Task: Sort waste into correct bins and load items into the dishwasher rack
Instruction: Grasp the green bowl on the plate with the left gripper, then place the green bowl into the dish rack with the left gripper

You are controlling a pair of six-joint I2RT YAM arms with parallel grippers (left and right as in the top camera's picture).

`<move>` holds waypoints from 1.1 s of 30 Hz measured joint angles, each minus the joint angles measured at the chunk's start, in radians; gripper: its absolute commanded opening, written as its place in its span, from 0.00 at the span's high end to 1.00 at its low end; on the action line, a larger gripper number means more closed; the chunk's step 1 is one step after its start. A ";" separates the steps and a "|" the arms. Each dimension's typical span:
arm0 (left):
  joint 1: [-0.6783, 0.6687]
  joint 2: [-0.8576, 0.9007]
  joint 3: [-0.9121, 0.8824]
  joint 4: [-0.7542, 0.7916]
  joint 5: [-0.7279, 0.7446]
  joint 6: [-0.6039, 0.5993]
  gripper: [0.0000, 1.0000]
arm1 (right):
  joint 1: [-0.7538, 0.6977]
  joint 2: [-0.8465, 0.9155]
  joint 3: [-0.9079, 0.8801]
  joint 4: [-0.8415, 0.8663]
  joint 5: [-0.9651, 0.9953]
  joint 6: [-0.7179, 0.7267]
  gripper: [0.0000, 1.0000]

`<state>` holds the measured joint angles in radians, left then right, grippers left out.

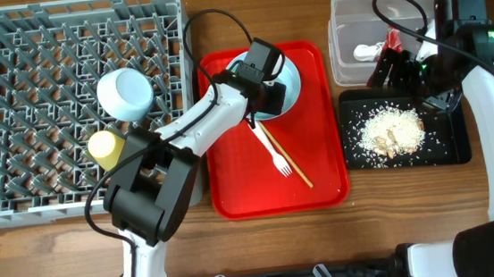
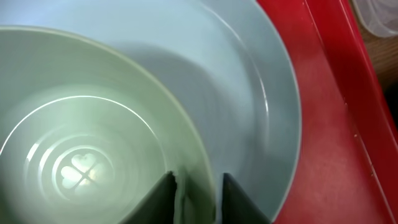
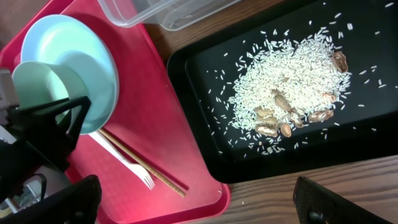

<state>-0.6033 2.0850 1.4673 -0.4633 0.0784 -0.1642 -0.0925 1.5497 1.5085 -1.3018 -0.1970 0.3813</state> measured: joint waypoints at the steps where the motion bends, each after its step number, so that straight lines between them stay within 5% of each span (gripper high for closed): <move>1: 0.000 0.000 0.000 0.005 -0.008 0.003 0.96 | 0.000 0.000 0.000 0.000 0.000 0.000 0.00; 10: 0.001 -0.066 0.010 0.000 -0.025 0.005 0.96 | 0.000 0.000 0.000 -0.004 0.000 0.000 0.00; 14: 0.043 -0.235 0.008 0.000 0.010 0.004 0.96 | 0.000 0.000 0.000 -0.005 0.000 0.000 0.00; 21: 0.411 -0.367 0.008 0.089 0.384 0.003 0.96 | 0.000 0.000 0.000 -0.009 0.000 0.000 0.00; 25: 0.627 -0.347 0.007 0.207 0.724 -0.007 0.96 | 0.000 0.000 0.001 -0.015 0.000 0.000 0.00; 29: 0.768 -0.204 0.005 0.477 1.017 -0.159 0.96 | 0.000 0.000 0.001 -0.020 0.000 0.000 0.00; 33: 0.830 -0.086 0.005 0.633 1.118 -0.320 0.96 | 0.000 0.000 0.001 -0.025 0.000 0.000 0.00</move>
<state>0.2264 1.9987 1.4719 0.1696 1.1961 -0.4847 -0.0925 1.5497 1.5097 -1.3270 -0.1970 0.3817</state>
